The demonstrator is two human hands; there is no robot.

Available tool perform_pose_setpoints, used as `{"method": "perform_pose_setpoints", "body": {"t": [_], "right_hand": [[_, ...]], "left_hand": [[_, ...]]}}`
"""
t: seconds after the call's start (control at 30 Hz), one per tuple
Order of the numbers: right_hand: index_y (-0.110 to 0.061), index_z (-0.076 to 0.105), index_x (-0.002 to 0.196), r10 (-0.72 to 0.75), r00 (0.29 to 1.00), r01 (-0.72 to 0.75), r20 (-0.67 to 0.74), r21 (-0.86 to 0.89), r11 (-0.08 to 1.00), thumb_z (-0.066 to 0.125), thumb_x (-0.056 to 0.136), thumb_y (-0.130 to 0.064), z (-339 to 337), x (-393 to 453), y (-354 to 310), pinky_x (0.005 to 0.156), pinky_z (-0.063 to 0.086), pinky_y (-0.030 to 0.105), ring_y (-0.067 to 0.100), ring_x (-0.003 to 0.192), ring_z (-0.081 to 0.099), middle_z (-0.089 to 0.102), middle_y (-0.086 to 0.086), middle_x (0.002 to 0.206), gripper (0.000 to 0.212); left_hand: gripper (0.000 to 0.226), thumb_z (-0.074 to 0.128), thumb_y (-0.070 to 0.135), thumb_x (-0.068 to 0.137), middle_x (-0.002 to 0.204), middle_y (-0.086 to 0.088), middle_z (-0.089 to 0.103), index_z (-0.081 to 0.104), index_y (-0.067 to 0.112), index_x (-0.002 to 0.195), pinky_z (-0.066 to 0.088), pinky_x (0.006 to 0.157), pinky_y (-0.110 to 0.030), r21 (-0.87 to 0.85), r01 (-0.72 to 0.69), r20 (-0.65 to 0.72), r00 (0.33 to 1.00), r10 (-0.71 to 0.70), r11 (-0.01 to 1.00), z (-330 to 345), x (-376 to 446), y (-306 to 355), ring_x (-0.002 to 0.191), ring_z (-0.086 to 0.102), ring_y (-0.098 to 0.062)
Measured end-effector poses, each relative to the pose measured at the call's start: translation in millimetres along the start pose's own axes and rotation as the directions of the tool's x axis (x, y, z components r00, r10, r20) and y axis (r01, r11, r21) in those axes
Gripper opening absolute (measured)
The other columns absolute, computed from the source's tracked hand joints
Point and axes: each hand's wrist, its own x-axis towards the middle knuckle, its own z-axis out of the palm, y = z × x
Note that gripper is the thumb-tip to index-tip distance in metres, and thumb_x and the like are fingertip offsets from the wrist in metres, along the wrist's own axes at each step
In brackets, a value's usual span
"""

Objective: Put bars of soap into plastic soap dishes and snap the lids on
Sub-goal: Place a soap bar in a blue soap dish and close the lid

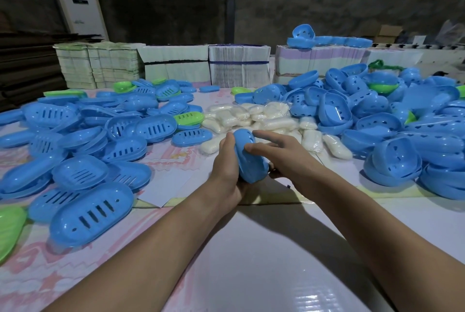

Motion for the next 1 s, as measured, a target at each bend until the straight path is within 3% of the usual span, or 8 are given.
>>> {"method": "perform_pose_setpoints", "body": {"t": [0.1,0.3,0.4,0.5,0.7,0.83,0.93,1.0], "right_hand": [[-0.039,0.062,0.125,-0.026,1.000,0.026,0.008,-0.047,0.999,0.076,0.077,-0.041,2.4,1.0,1.3,0.053,0.043,0.018,0.007,0.069,0.060,0.071,0.001,0.104,0.050],[-0.039,0.060,0.125,-0.045,0.997,0.044,0.057,0.019,0.999,0.076,0.081,-0.033,3.8,-1.1,1.7,0.057,0.049,0.015,0.009,0.081,0.069,0.068,0.005,0.106,0.047],[-0.038,0.061,0.122,-0.053,0.995,0.051,0.082,0.035,0.998,0.076,0.082,-0.028,-0.2,-1.8,-3.5,0.071,0.053,0.030,0.014,0.078,0.070,0.072,0.002,0.100,0.044],[-0.035,0.059,0.128,-0.028,0.997,0.029,0.069,-0.012,0.999,0.077,0.081,-0.031,-2.4,-0.9,-5.5,0.062,0.050,0.025,0.006,0.065,0.064,0.072,-0.003,0.098,0.051],[-0.023,0.054,0.138,-0.039,0.996,0.033,0.086,0.077,0.997,0.076,0.083,-0.022,9.4,-0.9,1.8,0.056,0.051,0.016,0.006,0.078,0.070,0.068,0.004,0.103,0.059],[-0.031,0.056,0.133,-0.072,0.993,0.067,0.095,0.056,0.996,0.076,0.082,-0.024,8.1,-1.5,5.1,0.058,0.050,0.013,0.005,0.088,0.067,0.062,-0.004,0.106,0.055],[-0.036,0.060,0.121,-0.092,0.991,0.087,0.094,0.055,0.995,0.077,0.081,-0.022,2.9,-1.2,4.8,0.057,0.049,0.013,-0.001,0.075,0.067,0.063,-0.008,0.099,0.046],[-0.035,0.059,0.128,-0.075,0.993,0.075,0.089,0.004,0.997,0.078,0.081,-0.028,-0.3,-0.2,2.5,0.056,0.050,0.016,0.003,0.076,0.066,0.067,-0.005,0.099,0.052]], "left_hand": [[0.049,0.039,0.055,0.104,0.104,-0.019,0.071,0.058,0.016,0.128,0.058,0.082,-0.051,-0.020,0.004,-0.014,1.000,-0.004,1.000,-0.6,-0.1,0.5,0.087,0.071,-0.033],[0.045,0.041,0.055,0.104,0.100,-0.017,0.071,0.059,0.019,0.124,0.063,0.064,-0.043,-0.085,0.020,-0.021,1.000,-0.022,0.996,-0.4,-3.8,5.6,0.078,0.073,-0.029],[0.049,0.043,0.056,0.103,0.108,-0.019,0.071,0.060,0.018,0.128,0.063,0.069,-0.044,-0.096,0.049,-0.012,0.999,-0.051,0.994,0.6,-6.0,7.7,0.090,0.072,-0.032],[0.051,0.042,0.056,0.103,0.116,-0.020,0.069,0.057,0.017,0.133,0.060,0.078,-0.049,-0.082,0.044,-0.025,0.999,-0.047,0.996,1.5,-7.1,6.3,0.098,0.070,-0.034],[0.057,0.041,0.058,0.102,0.111,-0.020,0.071,0.056,0.013,0.135,0.061,0.074,-0.047,-0.122,0.019,-0.041,0.999,-0.024,0.992,-0.3,-6.4,6.6,0.097,0.072,-0.034],[0.050,0.041,0.059,0.102,0.093,-0.015,0.075,0.063,0.017,0.120,0.062,0.063,-0.041,-0.100,-0.015,-0.025,1.000,0.013,0.995,-2.1,-7.1,4.7,0.081,0.075,-0.028],[0.052,0.040,0.062,0.101,0.092,-0.014,0.076,0.065,0.020,0.118,0.062,0.068,-0.042,-0.081,-0.040,0.010,0.999,0.041,0.996,-0.3,-8.1,4.7,0.082,0.075,-0.028],[0.059,0.035,0.066,0.100,0.098,-0.016,0.076,0.065,0.020,0.122,0.062,0.073,-0.043,-0.072,-0.045,0.054,0.997,0.049,0.996,1.6,-10.2,6.7,0.088,0.075,-0.029]]}}
